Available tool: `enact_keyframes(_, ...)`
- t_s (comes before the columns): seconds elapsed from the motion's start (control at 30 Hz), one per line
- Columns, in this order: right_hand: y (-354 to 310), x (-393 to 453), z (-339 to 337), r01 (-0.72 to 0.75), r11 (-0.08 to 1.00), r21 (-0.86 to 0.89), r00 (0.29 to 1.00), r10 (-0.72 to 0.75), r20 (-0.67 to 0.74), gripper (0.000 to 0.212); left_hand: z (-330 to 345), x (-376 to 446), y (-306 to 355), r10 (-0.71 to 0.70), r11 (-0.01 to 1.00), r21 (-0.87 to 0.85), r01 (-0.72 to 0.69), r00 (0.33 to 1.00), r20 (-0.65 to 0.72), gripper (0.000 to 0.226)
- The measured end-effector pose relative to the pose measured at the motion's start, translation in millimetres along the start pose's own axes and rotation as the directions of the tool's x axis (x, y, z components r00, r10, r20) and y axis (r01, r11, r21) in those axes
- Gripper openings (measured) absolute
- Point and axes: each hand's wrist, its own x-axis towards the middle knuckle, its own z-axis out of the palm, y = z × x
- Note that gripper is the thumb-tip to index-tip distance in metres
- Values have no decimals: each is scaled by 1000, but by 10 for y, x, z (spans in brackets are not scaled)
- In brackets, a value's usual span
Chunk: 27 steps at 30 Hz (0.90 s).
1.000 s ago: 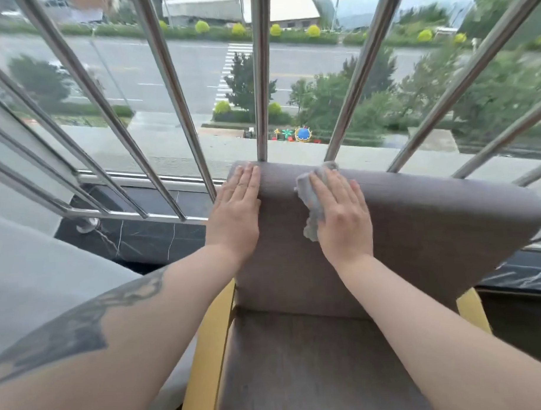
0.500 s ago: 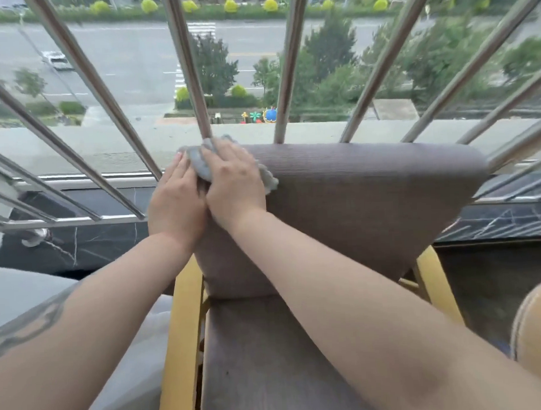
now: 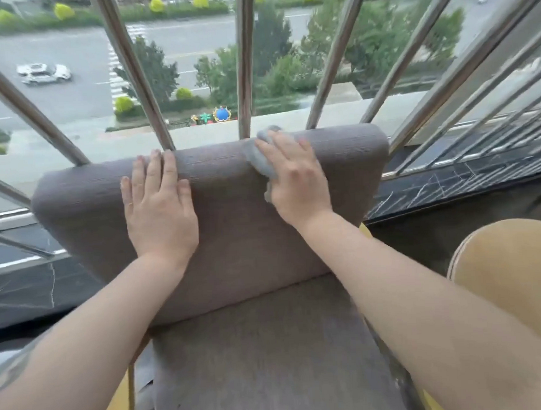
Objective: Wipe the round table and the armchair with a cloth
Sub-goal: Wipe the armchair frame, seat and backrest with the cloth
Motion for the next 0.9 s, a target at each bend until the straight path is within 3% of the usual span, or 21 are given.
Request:
enact_keyframes(0.07,207,-68,-113,-328,944,20,937,328,-118,63,41,-11,81,6,1000,-15,-6,1000,-27,48)
enact_keyframes(0.1,63,-66,-60,-426,902,75,893,433,-125,61,77,-13,158,20,999,-24,-20,999,-35,48)
enact_keyframes(0.13,-148,-27,2,-429,892,142,887,445,-119,59,125,-18,256,36,999,-39,-38,999,-37,48)
enact_keyframes(0.2,-382,-15,121,-198,962,187,974,214,-70,57,213,-25,453,78,994,-76,-81,996,-36,50)
enact_keyframes(0.27,-16,-32,1,38,991,128,999,-41,24,62,273,-35,595,127,988,-86,-129,992,-26,50)
enact_keyframes(0.3,309,-51,-108,38,996,79,999,-40,34,65,294,-35,649,149,985,-81,-150,989,-16,50)
enact_keyframes(0.33,631,-76,-220,-89,995,38,996,89,-8,65,311,-36,702,170,983,-77,-170,985,-5,50)
enact_keyframes(0.4,866,-90,-365,-419,906,59,897,423,-132,62,358,-24,834,204,976,-75,-203,979,1,50)
enact_keyframes(0.43,746,-66,-325,-501,861,83,849,508,-146,60,386,-14,923,221,972,-78,-220,975,5,50)
enact_keyframes(0.47,557,-25,-260,-485,867,113,857,497,-133,59,416,-11,1021,241,967,-88,-239,970,18,51)
enact_keyframes(0.53,362,-52,-135,-248,951,183,958,269,-102,54,453,7,1207,282,955,-114,-275,958,54,50)
enact_keyframes(0.6,645,-88,-236,-67,986,150,997,72,-28,57,462,22,1325,330,942,-107,-320,939,98,47)
enact_keyframes(0.63,867,-99,-289,-90,988,129,995,96,-37,59,459,33,1372,356,933,-100,-345,927,120,46)
enact_keyframes(0.67,1041,-82,-345,-204,968,147,974,216,-71,60,459,58,1430,384,922,-105,-372,913,141,47)
enact_keyframes(0.77,1096,87,-443,-544,724,424,767,634,-99,57,532,183,1726,508,860,-171,-480,835,212,47)
enact_keyframes(0.83,1004,164,-447,-534,562,631,695,718,-51,54,606,321,1972,610,792,-211,-573,742,278,51)
enact_keyframes(0.9,1104,71,-424,-426,458,780,680,731,-58,47,670,526,2149,707,701,-224,-677,620,340,55)
